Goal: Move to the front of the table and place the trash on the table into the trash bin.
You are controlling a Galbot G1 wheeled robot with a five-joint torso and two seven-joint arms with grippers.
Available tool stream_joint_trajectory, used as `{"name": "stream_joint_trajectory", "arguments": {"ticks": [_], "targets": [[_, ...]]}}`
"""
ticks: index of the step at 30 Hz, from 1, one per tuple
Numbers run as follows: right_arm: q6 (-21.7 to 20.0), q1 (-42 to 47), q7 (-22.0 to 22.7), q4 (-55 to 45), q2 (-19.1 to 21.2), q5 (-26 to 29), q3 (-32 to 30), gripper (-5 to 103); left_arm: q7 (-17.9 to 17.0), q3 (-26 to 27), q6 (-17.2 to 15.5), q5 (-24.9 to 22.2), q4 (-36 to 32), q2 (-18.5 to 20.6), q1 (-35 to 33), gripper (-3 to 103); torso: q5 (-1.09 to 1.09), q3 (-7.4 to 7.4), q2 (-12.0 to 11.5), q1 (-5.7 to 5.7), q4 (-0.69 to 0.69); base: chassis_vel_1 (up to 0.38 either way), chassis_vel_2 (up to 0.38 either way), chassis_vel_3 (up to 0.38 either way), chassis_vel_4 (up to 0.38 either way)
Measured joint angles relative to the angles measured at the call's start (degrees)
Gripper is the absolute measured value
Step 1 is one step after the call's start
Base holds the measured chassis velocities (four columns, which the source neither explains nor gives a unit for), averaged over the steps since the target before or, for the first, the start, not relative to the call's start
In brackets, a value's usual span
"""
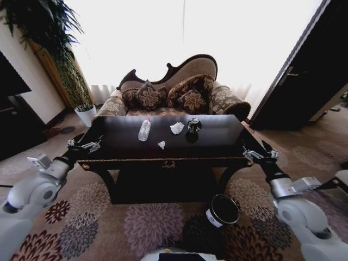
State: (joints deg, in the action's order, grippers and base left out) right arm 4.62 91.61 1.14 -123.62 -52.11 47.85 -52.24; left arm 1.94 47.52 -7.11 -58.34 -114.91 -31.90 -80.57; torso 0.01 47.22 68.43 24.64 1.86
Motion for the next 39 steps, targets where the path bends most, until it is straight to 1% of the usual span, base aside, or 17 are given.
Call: {"name": "stream_joint_trajectory", "arguments": {"ticks": [3, 6, 8, 12, 13, 14, 17, 18, 19, 20, 22, 23, 24, 27, 29, 33, 39], "targets": [[0.06, -0.10, -0.11, 0.00, 0.08, 0.01, 0.14, 100, 1.06, -1.83, -0.14, -0.01, 0.83, 1.52, 1.15, 100, -0.01, 0.00, 0.00, 0.01, -0.01, 0.000, 0.000, 0.000, 0.000], [0.14, -0.17, -0.36, 0.13, 0.15, 0.13, 0.16, 100, 2.56, -6.79, -0.02, 0.30, 3.06, 3.78, 4.97, 100, -0.01, 0.03, -0.02, 0.08, -0.01, 0.000, 0.000, 0.000, 0.000], [0.18, -0.11, -0.45, 0.20, 0.16, 0.15, 0.16, 100, 2.64, -8.08, 0.02, 0.33, 3.67, 4.03, 6.27, 100, 0.00, 0.04, -0.02, 0.09, -0.01, 0.000, 0.000, 0.000, 0.000], [0.47, 0.24, -0.82, 0.63, 0.09, 0.29, -0.16, 100, 2.69, -18.55, -0.10, -0.76, 8.11, 5.05, 18.04, 100, -0.01, 0.03, -0.03, 0.10, 0.00, 0.000, 0.000, 0.000, 0.000], [0.47, 0.24, -0.82, 0.63, 0.09, 0.29, -0.16, 100, 2.69, -18.55, -0.10, -0.76, 8.11, 5.05, 18.04, 100, -0.01, 0.03, -0.03, 0.10, 0.00, 0.000, 0.000, 0.000, 0.000], [0.49, 0.21, -0.85, 0.72, 0.08, 0.30, -0.16, 100, 2.70, -21.08, -0.18, -1.03, 8.96, 5.04, 20.70, 100, 0.00, 0.03, -0.03, 0.09, 0.00, 0.000, 0.000, 0.000, 0.000], [0.49, -0.23, -0.86, 0.95, 0.05, 0.36, 0.07, 100, 2.45, -28.57, -0.40, -1.37, 11.33, 3.88, 28.62, 100, -0.02, 0.03, -0.03, 0.07, 0.00, 0.000, 0.000, 0.000, 0.000], [0.49, -0.35, -0.87, 1.08, 0.06, 0.38, 0.14, 100, 2.38, -30.40, -0.44, -1.40, 11.87, 3.40, 30.44, 100, -0.02, 0.03, -0.03, 0.07, -0.01, 0.000, 0.000, 0.000, 0.000], [0.49, -0.35, -0.87, 1.08, 0.06, 0.38, 0.14, 100, 2.38, -30.40, -0.44, -1.40, 11.87, 3.40, 30.44, 100, -0.02, 0.03, -0.03, 0.07, -0.01, 0.000, 0.000, 0.000, 0.000], [0.49, -0.46, -0.87, 1.26, 0.06, 0.41, 0.19, 100, 2.18, -32.48, -0.47, -1.40, 12.50, 2.72, 32.53, 100, -0.02, 0.03, -0.03, 0.08, -0.01, 0.000, 0.000, 0.000, 0.000], [0.47, -0.58, -1.00, 1.68, 0.08, 0.55, 0.22, 100, 1.75, -38.57, -0.39, -1.31, 14.38, 0.43, 38.34, 100, -0.01, 0.03, -0.03, 0.08, -0.01, 0.000, 0.000, 0.000, 0.000], [0.47, -0.58, -1.00, 1.82, 0.07, 0.58, 0.22, 100, 1.42, -40.57, -0.40, -1.27, 15.00, -0.48, 40.20, 100, 0.00, 0.04, -0.03, 0.08, 0.00, 0.000, 0.000, 0.000, 0.000], [0.47, -0.58, -1.00, 1.82, 0.07, 0.58, 0.22, 100, 1.42, -40.57, -0.40, -1.27, 15.00, -0.48, 40.20, 100, 0.00, 0.04, -0.03, 0.08, 0.00, 0.000, 0.000, 0.000, 0.000], [0.47, -0.29, -1.22, 1.93, -0.10, 1.07, -0.09, 100, 0.93, -46.31, -0.41, -0.41, 17.30, -2.95, 45.11, 100, -0.03, 0.03, -0.03, 0.08, 0.01, 0.000, 0.000, 0.000, 0.000], [0.48, -0.22, -1.28, 1.97, -0.11, 1.23, -0.27, 100, 0.92, -47.31, -0.39, -0.04, 18.02, -3.38, 45.88, 100, -0.02, 0.03, -0.03, 0.08, 0.01, 0.000, 0.000, 0.000, 0.000], [0.57, -0.18, -1.42, 2.51, -0.17, 1.89, -0.64, 100, 1.05, -50.87, 0.52, 1.25, 21.02, -6.03, 48.59, 100, 0.00, 0.03, -0.03, 0.08, 0.00, 0.000, 0.000, 0.000, 0.000], [0.64, -0.37, -1.53, 2.54, -0.16, 2.42, -0.70, 100, 1.41, -52.87, 1.61, 1.62, 22.55, -8.10, 50.21, 100, -0.02, 0.03, -0.03, 0.08, -0.01, 0.000, 0.000, 0.000, 0.000]]}}
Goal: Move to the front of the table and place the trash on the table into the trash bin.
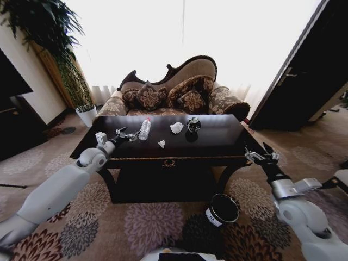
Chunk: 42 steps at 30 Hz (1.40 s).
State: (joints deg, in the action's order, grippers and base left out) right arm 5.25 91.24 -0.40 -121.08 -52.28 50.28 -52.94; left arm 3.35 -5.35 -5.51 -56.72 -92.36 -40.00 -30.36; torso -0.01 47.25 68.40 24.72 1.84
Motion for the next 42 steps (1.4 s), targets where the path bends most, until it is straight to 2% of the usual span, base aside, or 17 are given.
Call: {"name": "stream_joint_trajectory", "arguments": {"ticks": [8, 12, 19, 22, 23, 25, 26, 28, 29, 31, 32, 33, 35, 37, 42], "targets": [[-0.11, -0.13, 0.04, -0.62, 0.16, 1.19, -0.26, 100, 0.09, -3.57, 0.50, 1.29, 2.22, -4.32, 1.81, 100, 0.00, 0.00, 0.00, 0.00, 0.01, 0.000, 0.000, 0.000, 0.000], [-0.04, 0.28, 0.02, -0.54, 0.17, 1.39, -0.72, 100, 0.17, -4.47, 0.88, 2.14, 3.09, -5.02, 1.72, 103, 0.00, 0.00, 0.00, 0.00, 0.02, 0.000, 0.000, 0.000, 0.000], [0.14, 0.31, -0.04, -0.03, 0.14, 1.61, -0.84, 100, 0.25, -4.43, 1.55, 3.20, 5.03, -5.60, 1.33, 98, 0.01, -0.01, 0.01, -0.01, 0.01, 0.000, 0.000, 0.000, 0.000], [0.14, 0.01, 0.07, 0.01, 0.15, 1.81, -0.63, 100, 0.25, -3.95, 2.14, 3.97, 5.97, -6.03, 1.16, 86, 0.01, 0.00, 0.01, 0.00, 0.00, 0.000, 0.000, 0.000, 0.000], [0.14, 0.01, 0.07, 0.01, 0.15, 1.81, -0.63, 100, 0.25, -3.95, 2.14, 3.97, 5.97, -6.03, 1.16, 86, 0.01, 0.00, 0.01, 0.00, 0.00, 0.000, 0.000, 0.000, 0.000], [0.14, 0.05, 0.12, 0.01, 0.17, 1.94, -0.64, 100, 0.28, -3.53, 2.50, 4.53, 6.35, -6.26, 0.79, 74, 0.01, 0.00, 0.00, 0.00, 0.01, 0.000, 0.000, 0.000, 0.000], [0.14, 0.11, 0.13, 0.02, 0.19, 2.02, -0.67, 100, 0.29, -3.41, 2.62, 4.68, 6.40, -6.26, 0.64, 74, 0.01, 0.00, 0.01, -0.01, 0.01, 0.000, 0.000, 0.000, 0.000], [0.14, 0.21, 0.13, 0.02, 0.20, 2.12, -0.75, 100, 0.33, -3.01, 2.80, 4.87, 6.37, -6.22, 0.22, 64, 0.01, 0.00, 0.01, -0.01, 0.01, 0.000, 0.000, 0.000, 0.000], [0.14, 0.21, 0.13, 0.02, 0.20, 2.12, -0.75, 100, 0.33, -3.01, 2.80, 4.87, 6.37, -6.22, 0.22, 64, 0.01, 0.00, 0.01, -0.01, 0.01, 0.000, 0.000, 0.000, 0.000], [0.14, 0.22, 0.14, 0.02, 0.19, 2.09, -0.72, 100, 0.32, -2.63, 2.81, 4.91, 6.09, -6.12, -0.15, 53, 0.01, 0.00, 0.00, -0.01, 0.01, 0.000, 0.000, 0.000, 0.000], [0.13, 0.19, 0.16, 0.02, 0.14, 2.00, -0.60, 100, 0.31, -2.33, 2.81, 4.91, 5.80, -6.01, -0.48, 53, 0.01, -0.01, 0.00, -0.01, 0.01, 0.000, 0.000, 0.000, 0.000], [0.10, 0.10, 0.23, -0.03, 0.08, 1.85, -0.34, 100, 0.28, -1.85, 2.80, 4.98, 5.35, -5.80, -1.03, 46, 0.01, 0.00, 0.00, 0.00, 0.01, 0.000, 0.000, 0.000, 0.000], [0.08, 0.01, 0.26, -0.07, 0.05, 1.74, -0.17, 100, 0.24, -1.39, 2.79, 5.08, 4.99, -5.64, -1.49, 46, 0.01, 0.00, 0.01, 0.00, 0.01, 0.000, 0.000, 0.000, 0.000], [0.05, -0.18, 0.33, -0.14, 0.01, 1.63, 0.07, 100, 0.11, 0.04, 2.64, 5.27, 4.23, -5.43, -2.62, 42, 0.01, 0.00, 0.00, 0.00, 0.01, 0.000, 0.000, 0.000, 0.000], [0.02, -0.27, 0.62, -0.17, -0.09, 1.43, 0.25, 100, -0.33, 4.11, 1.97, 5.27, 1.08, -4.24, -6.18, 42, 0.02, 0.00, 0.01, 0.00, 0.01, 0.000, 0.000, 0.000, 0.000]]}}
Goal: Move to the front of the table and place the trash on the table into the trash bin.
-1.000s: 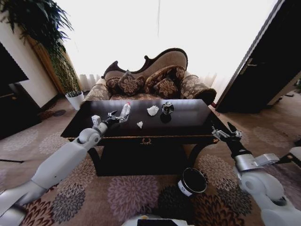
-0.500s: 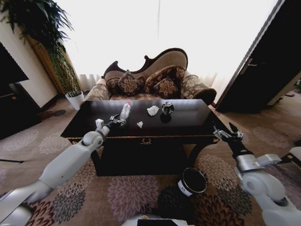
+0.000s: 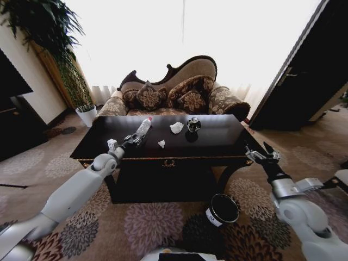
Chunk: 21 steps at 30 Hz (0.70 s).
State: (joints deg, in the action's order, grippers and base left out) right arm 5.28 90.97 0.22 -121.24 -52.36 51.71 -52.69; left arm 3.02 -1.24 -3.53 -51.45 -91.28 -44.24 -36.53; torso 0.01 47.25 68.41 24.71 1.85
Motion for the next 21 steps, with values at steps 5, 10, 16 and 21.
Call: {"name": "stream_joint_trajectory", "arguments": {"ticks": [5, 10, 16, 21], "targets": [[0.17, 0.02, 0.19, 0.41, -0.13, -3.54, 0.05, 100, -0.70, 3.74, -0.97, -1.83, -6.76, 3.76, -4.27, 42, -0.01, 0.00, 0.00, 0.00, -0.01, 0.000, 0.000, 0.000, 0.000], [1.93, 0.15, 0.19, 1.07, -0.54, -20.83, 0.17, 100, -1.57, 5.74, -1.96, -5.17, -17.05, 7.70, -7.72, 42, -0.02, -0.01, 0.00, -0.01, 0.00, 0.000, 0.000, 0.000, 0.000], [9.34, -1.88, 4.71, 6.20, -1.51, -55.00, -1.33, 100, -3.78, 4.98, -4.85, -11.71, -25.27, 8.71, -7.96, 42, -0.01, 0.00, 0.00, -0.01, 0.00, 0.000, 0.000, 0.000, 0.000], [13.89, -2.36, 7.60, 8.36, -2.49, -70.86, -2.63, 100, -5.51, 1.60, -6.68, -16.57, -29.03, 8.16, -5.07, 42, -0.03, 0.00, 0.00, 0.00, 0.01, 0.000, 0.000, 0.000, 0.000]]}}
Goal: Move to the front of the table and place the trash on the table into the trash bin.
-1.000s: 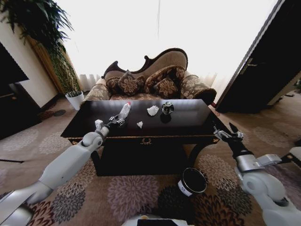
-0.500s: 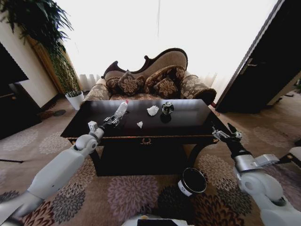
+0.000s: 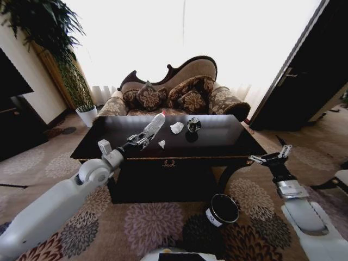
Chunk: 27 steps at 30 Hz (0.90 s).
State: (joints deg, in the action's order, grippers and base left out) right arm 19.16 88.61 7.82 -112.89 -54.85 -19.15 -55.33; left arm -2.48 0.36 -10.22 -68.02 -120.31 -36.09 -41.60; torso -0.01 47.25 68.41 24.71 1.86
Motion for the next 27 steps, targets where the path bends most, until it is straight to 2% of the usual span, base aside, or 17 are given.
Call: {"name": "stream_joint_trajectory", "arguments": {"ticks": [2, 3, 4, 7, 8, 10, 11, 13, 15, 20, 22, 25, 27], "targets": [[3.10, -0.56, 0.36, 0.31, -0.45, -5.83, -0.39, 100, -0.27, -2.90, -0.57, -1.12, -0.89, -0.13, 2.32, 42, 0.00, 0.00, 0.00, 0.00, 0.00, 0.000, 0.000, 0.000, 0.000], [3.10, -0.56, 0.36, 0.31, -0.45, -5.83, -0.39, 100, -0.27, -2.90, -0.57, -1.12, -0.89, -0.13, 2.32, 42, 0.00, 0.00, 0.00, 0.00, 0.00, 0.000, 0.000, 0.000, 0.000], [4.58, -0.91, 0.41, 0.50, -0.62, -8.72, -0.48, 100, -0.39, -4.47, -0.76, -1.55, -1.11, -0.25, 3.62, 42, 0.02, 0.00, 0.00, -0.01, -0.01, 0.000, 0.000, 0.000, 0.000], [9.49, -1.84, 1.00, 0.81, -1.29, -18.33, -0.03, 100, -1.09, -12.91, -1.42, -4.39, -1.95, -1.15, 10.09, 42, 0.02, 0.00, 0.00, 0.00, -0.02, 0.000, 0.000, 0.000, 0.000], [9.49, -1.84, 1.00, 0.81, -1.29, -18.33, -0.03, 100, -1.09, -12.91, -1.42, -4.39, -1.95, -1.15, 10.09, 42, 0.02, 0.00, 0.00, 0.00, -0.02, 0.000, 0.000, 0.000, 0.000], [11.85, -2.10, 1.70, 0.51, -1.81, -23.22, 0.54, 100, -0.44, -18.97, -1.82, -5.36, -1.70, -1.92, 15.99, 42, 0.00, 0.01, 0.00, 0.00, -0.01, 0.000, 0.000, 0.000, 0.000], [11.85, -2.10, 1.70, 0.51, -1.81, -23.22, 0.54, 100, -0.44, -18.97, -1.82, -5.36, -1.70, -1.92, 15.99, 42, 0.00, 0.01, 0.00, 0.00, -0.01, 0.000, 0.000, 0.000, 0.000], [13.54, -2.37, 2.45, 0.42, -2.30, -26.72, 1.10, 100, -0.15, -24.06, -2.01, -6.08, -1.18, -3.04, 21.48, 42, 0.00, 0.00, 0.00, 0.00, -0.01, 0.000, 0.000, 0.000, 0.000], [14.09, -2.76, 2.78, 0.44, -2.43, -28.77, 1.44, 100, -0.28, -28.26, -2.17, -7.55, -1.14, -4.60, 25.95, 42, -0.01, 0.00, 0.00, 0.00, 0.00, 0.000, 0.000, 0.000, 0.000], [14.42, -4.12, 3.16, 1.03, -2.07, -30.78, 1.87, 100, -1.47, -32.94, -2.46, -10.37, -0.77, -8.17, 30.07, 42, 0.01, 0.00, 0.00, 0.00, -0.02, 0.000, 0.000, 0.000, 0.000], [13.97, -4.96, 3.39, 1.34, -1.57, -30.83, 2.35, 100, -2.61, -36.66, -2.54, -11.71, 0.79, -12.37, 32.25, 42, 0.00, 0.01, -0.01, 0.00, -0.01, 0.000, 0.000, 0.000, 0.000], [13.33, -5.10, 3.44, 1.34, -1.50, -30.48, 2.51, 100, -4.25, -39.16, -2.55, -13.93, 2.72, -17.29, 33.21, 42, 0.00, 0.01, 0.00, 0.01, 0.00, 0.000, 0.000, 0.000, 0.000], [13.15, -5.03, 3.47, 1.22, -1.60, -30.32, 2.53, 100, -4.58, -39.67, -2.56, -14.35, 3.19, -18.46, 33.43, 42, 0.00, 0.01, -0.01, 0.01, 0.00, 0.000, 0.000, 0.000, 0.000]]}}
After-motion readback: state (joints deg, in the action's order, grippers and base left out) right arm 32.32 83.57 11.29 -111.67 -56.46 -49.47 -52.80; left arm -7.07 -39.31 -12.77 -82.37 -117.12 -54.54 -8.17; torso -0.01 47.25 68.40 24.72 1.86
